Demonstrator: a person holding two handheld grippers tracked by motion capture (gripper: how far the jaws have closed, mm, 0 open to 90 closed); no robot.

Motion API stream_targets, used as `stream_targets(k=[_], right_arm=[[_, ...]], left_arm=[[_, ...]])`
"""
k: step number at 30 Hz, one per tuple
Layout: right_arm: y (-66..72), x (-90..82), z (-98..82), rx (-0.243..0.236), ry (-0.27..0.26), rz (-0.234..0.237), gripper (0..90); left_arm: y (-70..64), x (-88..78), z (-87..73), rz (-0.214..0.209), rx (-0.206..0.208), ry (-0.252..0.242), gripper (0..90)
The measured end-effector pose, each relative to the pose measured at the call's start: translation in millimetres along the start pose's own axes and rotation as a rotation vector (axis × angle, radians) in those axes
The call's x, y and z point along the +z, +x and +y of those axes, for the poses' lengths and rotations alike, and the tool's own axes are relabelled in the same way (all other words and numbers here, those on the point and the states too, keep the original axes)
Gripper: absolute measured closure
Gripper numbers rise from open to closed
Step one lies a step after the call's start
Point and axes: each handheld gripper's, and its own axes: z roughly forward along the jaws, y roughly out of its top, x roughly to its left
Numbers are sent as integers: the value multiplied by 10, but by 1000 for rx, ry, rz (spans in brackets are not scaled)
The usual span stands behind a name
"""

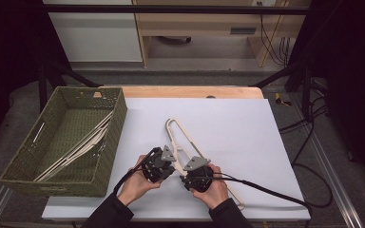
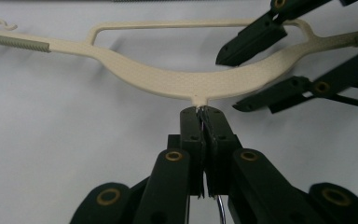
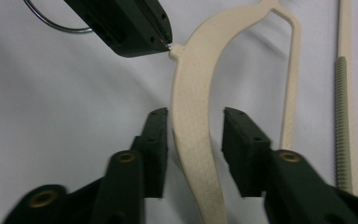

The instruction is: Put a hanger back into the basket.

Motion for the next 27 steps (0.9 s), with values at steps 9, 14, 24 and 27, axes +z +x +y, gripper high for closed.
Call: stream_targets(k=[9,14,24,27], right_arm=[[8,-48,4,-32,-6,3,732],[3,-109,20,-38,-23,-6,745],[-122,-392,98,-36,-48,-63,784],[-181,-467,98,-19,-64,-74,795]], left_arm=[[21,-139,12,-49,-13,-67,789],[-2,-472,28,-42,-40,-271,594],[179,-1113,-263,31,-93,-506,213],[249,-1155,-392,60,-123,-525,145]])
